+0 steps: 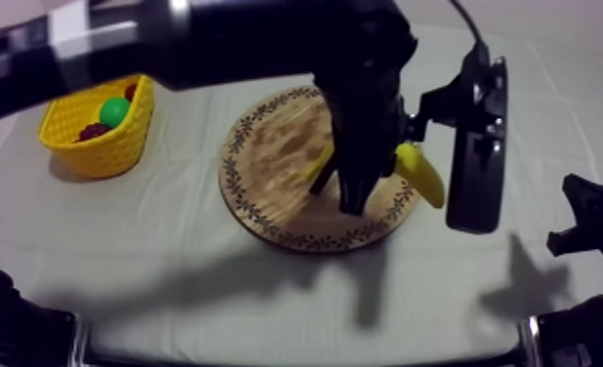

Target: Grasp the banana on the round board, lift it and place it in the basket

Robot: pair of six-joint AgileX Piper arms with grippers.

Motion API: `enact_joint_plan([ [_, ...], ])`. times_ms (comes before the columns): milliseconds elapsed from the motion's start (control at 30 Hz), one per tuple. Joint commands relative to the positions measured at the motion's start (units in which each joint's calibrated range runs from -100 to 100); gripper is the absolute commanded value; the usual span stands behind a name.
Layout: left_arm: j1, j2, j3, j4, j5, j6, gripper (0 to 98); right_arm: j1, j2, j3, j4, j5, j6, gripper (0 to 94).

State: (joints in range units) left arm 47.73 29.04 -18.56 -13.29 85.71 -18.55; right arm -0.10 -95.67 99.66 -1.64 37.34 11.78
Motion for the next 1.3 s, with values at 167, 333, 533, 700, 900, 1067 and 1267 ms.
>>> enact_joint_plan([
  [167,0.09,-3.12,1.42,-0.38,0.83,1.72,28.1,0.02,0.00,0.01,0.00,0.00,0.02,0.3],
  [333,-1.92,-5.31,3.14,-0.48,1.11,5.79,28.9,0.02,0.00,0.01,0.00,0.00,0.02,0.3],
  [533,-6.41,-7.96,3.21,1.06,2.59,11.21,27.9,0.02,0.00,0.01,0.00,0.00,0.02,0.3],
  [700,-10.57,-10.22,4.79,3.09,2.96,14.17,29.2,0.02,0.00,0.01,0.00,0.00,0.02,0.3],
  [900,-15.09,-12.45,7.97,4.64,3.08,17.91,30.0,0.02,0.00,0.01,0.00,0.00,0.02,0.3],
  [1067,-18.47,-13.83,9.83,6.14,3.78,21.59,30.6,0.02,0.00,0.01,0.00,0.00,0.02,0.3],
  [1267,-22.06,-14.87,11.16,7.67,4.48,25.83,30.9,0.02,0.00,0.01,0.00,0.00,0.02,0.3],
])
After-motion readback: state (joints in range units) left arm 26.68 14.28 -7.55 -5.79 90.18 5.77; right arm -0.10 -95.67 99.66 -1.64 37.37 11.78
